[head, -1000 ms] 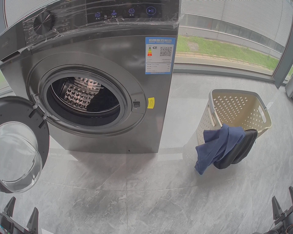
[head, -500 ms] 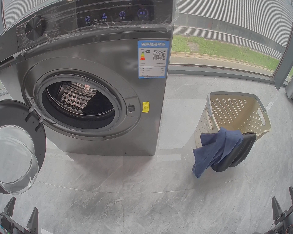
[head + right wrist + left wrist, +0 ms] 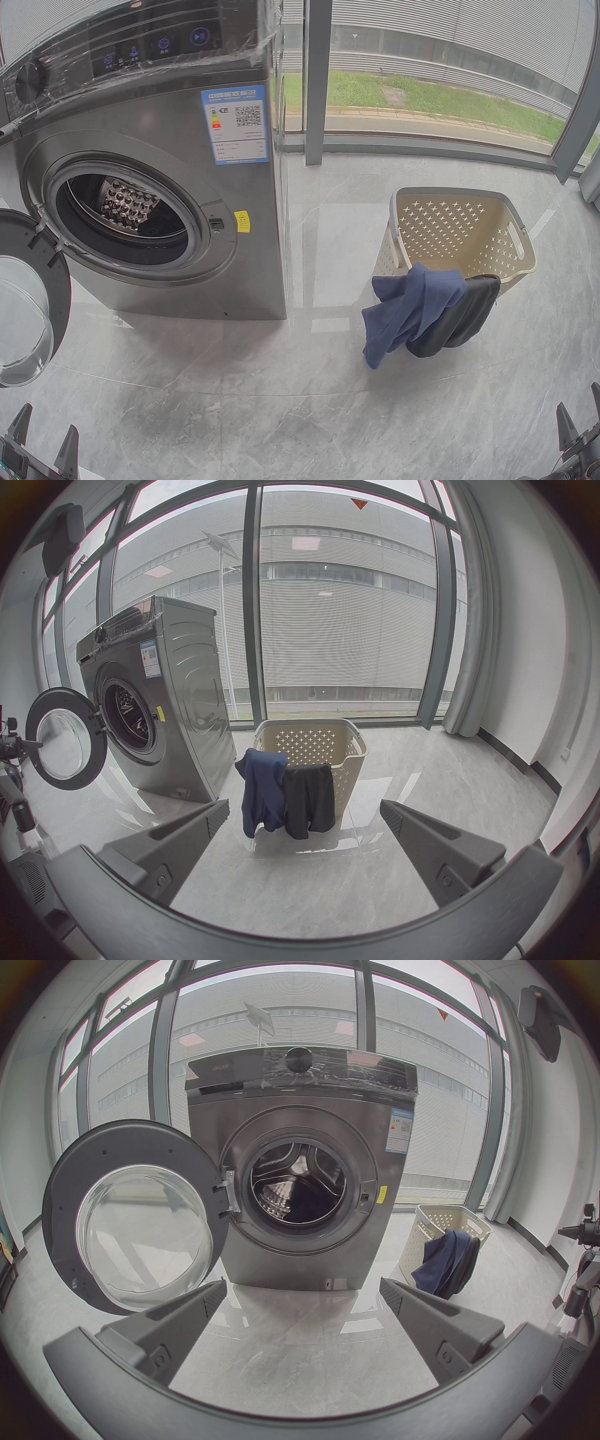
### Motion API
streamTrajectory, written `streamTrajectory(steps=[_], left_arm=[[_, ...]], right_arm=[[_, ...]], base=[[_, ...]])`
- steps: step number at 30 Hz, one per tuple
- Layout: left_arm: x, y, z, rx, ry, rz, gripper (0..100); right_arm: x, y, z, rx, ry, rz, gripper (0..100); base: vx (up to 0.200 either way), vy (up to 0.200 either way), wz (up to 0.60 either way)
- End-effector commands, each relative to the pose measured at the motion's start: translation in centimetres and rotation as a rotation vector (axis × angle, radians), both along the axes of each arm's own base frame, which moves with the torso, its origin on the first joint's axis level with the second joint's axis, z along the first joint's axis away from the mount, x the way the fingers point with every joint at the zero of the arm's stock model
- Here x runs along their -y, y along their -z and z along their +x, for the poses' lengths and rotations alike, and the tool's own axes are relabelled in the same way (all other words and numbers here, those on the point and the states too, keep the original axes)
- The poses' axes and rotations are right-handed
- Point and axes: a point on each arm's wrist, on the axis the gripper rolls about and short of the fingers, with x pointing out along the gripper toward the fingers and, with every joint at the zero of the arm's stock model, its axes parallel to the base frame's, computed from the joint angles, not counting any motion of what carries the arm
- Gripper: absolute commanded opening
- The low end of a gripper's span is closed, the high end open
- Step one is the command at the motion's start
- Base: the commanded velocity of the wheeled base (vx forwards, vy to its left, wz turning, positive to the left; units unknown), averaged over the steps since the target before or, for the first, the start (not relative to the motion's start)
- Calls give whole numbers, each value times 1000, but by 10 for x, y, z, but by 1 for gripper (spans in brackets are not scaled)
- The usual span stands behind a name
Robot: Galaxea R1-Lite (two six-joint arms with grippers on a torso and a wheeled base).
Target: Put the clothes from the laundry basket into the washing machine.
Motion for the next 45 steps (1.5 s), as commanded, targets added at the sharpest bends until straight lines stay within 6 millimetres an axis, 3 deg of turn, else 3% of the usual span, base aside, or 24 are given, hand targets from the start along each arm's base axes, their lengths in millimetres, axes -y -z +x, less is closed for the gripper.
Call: streamTrajectory(steps=[1,19,45], left_arm=[[0,5,0,-3,-1,-3,100],[0,5,0,-3,-1,-12,100],[0,5,0,-3,-1,-12,100]], right_arm=[[0,5,1,-14,-1,1,100],[0,5,1,-14,1,1,100],[0,5,1,-14,-1,0,100]], base=[[0,-200,0],[0,-200,0],[0,-31,0]])
